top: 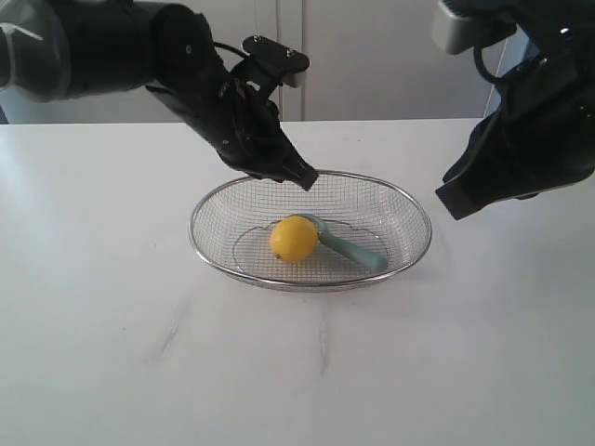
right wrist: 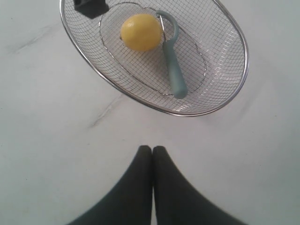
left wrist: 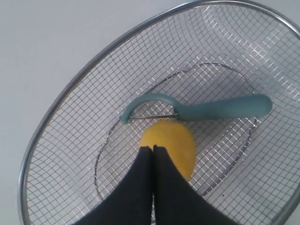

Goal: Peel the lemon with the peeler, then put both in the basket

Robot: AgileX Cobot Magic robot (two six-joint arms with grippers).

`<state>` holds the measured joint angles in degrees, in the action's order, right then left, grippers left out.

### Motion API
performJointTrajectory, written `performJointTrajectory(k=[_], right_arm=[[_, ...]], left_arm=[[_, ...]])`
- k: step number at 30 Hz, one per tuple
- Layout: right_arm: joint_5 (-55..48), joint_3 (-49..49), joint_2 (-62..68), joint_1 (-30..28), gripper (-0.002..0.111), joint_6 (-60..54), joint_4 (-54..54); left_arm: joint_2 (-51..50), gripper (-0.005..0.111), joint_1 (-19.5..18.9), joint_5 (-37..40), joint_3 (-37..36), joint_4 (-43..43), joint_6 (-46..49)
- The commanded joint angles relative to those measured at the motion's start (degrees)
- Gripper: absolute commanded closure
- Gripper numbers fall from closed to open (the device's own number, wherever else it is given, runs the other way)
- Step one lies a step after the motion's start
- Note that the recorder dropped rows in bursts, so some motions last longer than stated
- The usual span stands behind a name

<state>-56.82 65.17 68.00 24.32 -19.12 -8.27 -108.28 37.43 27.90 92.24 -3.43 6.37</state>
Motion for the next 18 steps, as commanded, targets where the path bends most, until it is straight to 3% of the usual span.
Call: performJointTrajectory(k=[1,11,18], right_arm=[[0.19,0.2,-0.41,-0.41,0.108,-0.34,0.23],[0.19,0.2,-0.41,-0.41,0.108,-0.34,0.23],[0.19,0.2,-0.41,-0.41,0.108,-0.34,0.23]], left_arm=[[5.27,0.107,0.68,-8.87,-10.8,2.34,0.27],[16.0,0.107,0.41,-26.28,-32.47,7.5,1.39],[24.35,0.107,-3.04,-34.85,-42.38,5.38,0.94]])
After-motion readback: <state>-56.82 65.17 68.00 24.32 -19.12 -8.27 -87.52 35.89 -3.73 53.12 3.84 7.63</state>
